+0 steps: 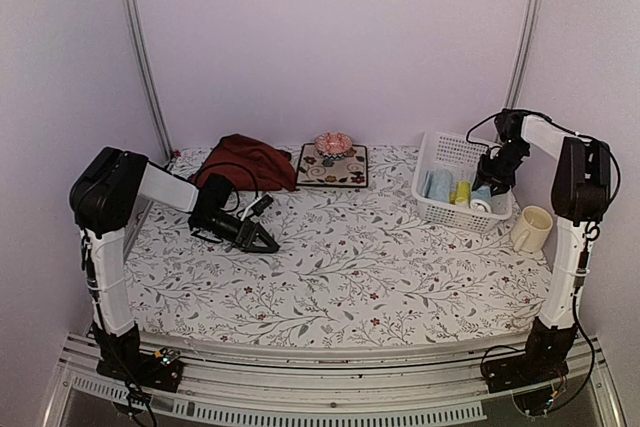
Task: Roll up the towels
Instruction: Place the towel in the storage box.
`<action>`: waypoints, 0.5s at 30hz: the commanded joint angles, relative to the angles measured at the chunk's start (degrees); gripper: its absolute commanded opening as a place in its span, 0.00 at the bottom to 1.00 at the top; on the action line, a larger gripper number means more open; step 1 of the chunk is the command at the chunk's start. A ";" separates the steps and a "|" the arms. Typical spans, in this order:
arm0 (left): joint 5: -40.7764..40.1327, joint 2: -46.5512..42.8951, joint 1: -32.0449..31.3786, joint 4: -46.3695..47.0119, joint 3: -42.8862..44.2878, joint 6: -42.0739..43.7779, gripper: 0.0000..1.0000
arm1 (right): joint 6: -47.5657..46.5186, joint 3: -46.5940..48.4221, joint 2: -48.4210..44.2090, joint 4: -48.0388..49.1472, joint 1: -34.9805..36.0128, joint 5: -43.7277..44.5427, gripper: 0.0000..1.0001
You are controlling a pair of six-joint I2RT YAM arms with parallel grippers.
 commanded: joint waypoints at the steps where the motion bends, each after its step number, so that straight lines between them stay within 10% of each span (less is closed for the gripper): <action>1: 0.77 0.74 -0.59 -0.75 0.75 0.77 0.49 | 0.29 -1.04 -1.87 -0.61 0.95 1.73 0.45; 15: 0.79 0.54 -0.67 -0.75 0.60 0.75 0.49 | 0.22 -7.63 -2.50 -0.75 1.14 5.48 0.24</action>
